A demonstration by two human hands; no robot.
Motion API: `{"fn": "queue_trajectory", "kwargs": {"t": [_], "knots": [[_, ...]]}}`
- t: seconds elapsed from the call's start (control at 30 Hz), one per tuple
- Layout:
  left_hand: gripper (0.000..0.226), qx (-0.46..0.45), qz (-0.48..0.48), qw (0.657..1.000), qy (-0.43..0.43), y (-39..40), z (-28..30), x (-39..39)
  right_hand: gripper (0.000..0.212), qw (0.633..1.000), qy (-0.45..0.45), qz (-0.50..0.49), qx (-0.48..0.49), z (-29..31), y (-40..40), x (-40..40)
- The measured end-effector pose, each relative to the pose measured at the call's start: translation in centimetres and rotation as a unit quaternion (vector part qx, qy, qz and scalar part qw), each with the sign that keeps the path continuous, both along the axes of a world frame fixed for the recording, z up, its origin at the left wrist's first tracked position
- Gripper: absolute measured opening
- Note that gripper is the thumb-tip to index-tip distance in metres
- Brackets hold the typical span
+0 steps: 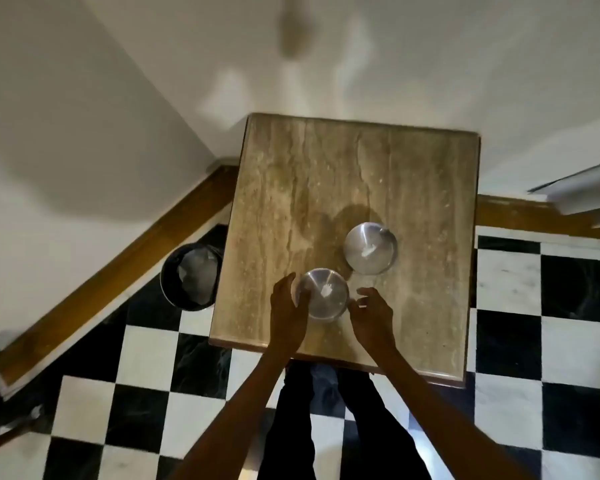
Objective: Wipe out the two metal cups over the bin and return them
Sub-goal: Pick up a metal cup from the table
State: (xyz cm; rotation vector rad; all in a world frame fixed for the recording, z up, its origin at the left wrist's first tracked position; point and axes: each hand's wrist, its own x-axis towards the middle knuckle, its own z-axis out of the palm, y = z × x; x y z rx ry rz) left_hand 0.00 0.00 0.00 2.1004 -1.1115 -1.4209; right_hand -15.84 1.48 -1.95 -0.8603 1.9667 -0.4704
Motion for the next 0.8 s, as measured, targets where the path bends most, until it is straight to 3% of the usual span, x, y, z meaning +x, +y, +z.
{"fn": "queue_trajectory", "kwargs": {"t": [0.1,0.2,0.33,0.47,0.57,0.8], "knots": [[0.044,-0.008,0.064,0.997,0.038,-0.1,-1.6,-0.3,0.030,0.999,0.006,0.034,-0.008,-1.6,-0.8,1.0],[0.052,0.010,0.117,0.991,0.063,0.3,-4.0,-0.2,0.018,0.999,0.026,0.045,-0.006,-2.5,-1.1,1.8],[0.025,-0.004,0.188,0.977,0.101,-0.3,-4.1,0.0,0.010,0.994,0.082,0.070,-0.014,-3.8,-1.5,1.7],[0.020,0.017,0.240,0.962,0.131,0.2,-4.5,1.3,0.013,0.991,0.093,0.087,-0.029,-3.6,-1.2,2.2],[0.016,0.052,0.308,0.932,0.184,0.4,-3.8,4.2,0.028,0.986,0.105,0.122,-0.038,-2.7,-1.6,4.3],[0.029,0.134,0.422,0.838,0.319,0.5,-2.3,16.1,0.027,0.963,0.121,0.233,-0.065,0.8,-4.8,12.9]]}}
